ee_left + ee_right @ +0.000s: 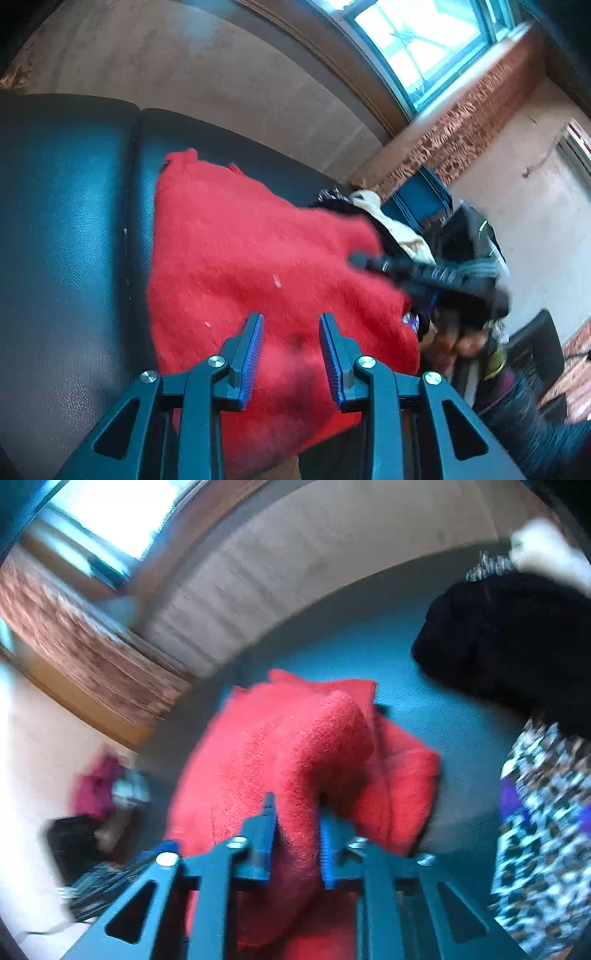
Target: Fold clothes
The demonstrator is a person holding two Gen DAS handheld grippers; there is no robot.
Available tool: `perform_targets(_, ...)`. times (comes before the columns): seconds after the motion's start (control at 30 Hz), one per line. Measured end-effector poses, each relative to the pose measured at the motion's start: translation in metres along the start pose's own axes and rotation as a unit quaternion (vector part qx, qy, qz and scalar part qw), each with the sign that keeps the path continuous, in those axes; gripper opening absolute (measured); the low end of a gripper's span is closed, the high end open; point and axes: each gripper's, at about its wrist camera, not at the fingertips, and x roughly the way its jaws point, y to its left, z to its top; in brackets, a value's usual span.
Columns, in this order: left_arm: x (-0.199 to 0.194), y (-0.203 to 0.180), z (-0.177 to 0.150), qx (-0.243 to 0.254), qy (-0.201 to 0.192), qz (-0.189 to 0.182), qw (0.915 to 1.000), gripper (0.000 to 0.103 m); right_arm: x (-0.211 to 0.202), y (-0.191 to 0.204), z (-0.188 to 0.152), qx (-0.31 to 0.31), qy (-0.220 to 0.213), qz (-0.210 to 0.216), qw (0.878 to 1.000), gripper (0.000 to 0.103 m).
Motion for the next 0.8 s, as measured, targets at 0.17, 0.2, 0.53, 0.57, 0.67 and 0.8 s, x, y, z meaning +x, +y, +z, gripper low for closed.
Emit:
perform_targets(0.17, 0.014, -0.011, -0.019, 0.045, 0.048, 0.001, 0.9978, 0.031, -0.012, 0.015, 0.007, -0.065, -0.014, -0.09, 0.994, 0.011)
perform_targets(0.2, 0.021, -0.01, -0.023, 0.048, 0.065, 0.01, 0.9967, 0.031, -0.001, 0.006, 0.002, -0.063, 0.005, -0.114, 0.991, 0.011)
perform_targets(0.53, 0.015, -0.036, 0.011, 0.036, 0.008, -0.034, 0.9988, 0.035, 0.026, -0.07, -0.024, 0.031, -0.01, -0.036, 0.999, 0.023)
perform_targets(0.57, 0.022, -0.044, 0.015, 0.043, 0.01, -0.037, 0.9984, 0.035, 0.026, -0.076, -0.024, 0.042, -0.014, -0.02, 0.999, 0.023)
perform_targets(0.67, 0.069, -0.068, 0.006, 0.093, 0.089, -0.036, 0.991, 0.035, 0.026, -0.083, -0.028, 0.049, -0.017, 0.0, 0.999, 0.024)
perform_targets(0.8, 0.095, -0.078, -0.017, 0.13, 0.133, -0.017, 0.9824, 0.033, 0.023, -0.075, -0.022, 0.043, 0.003, -0.011, 0.999, 0.033)
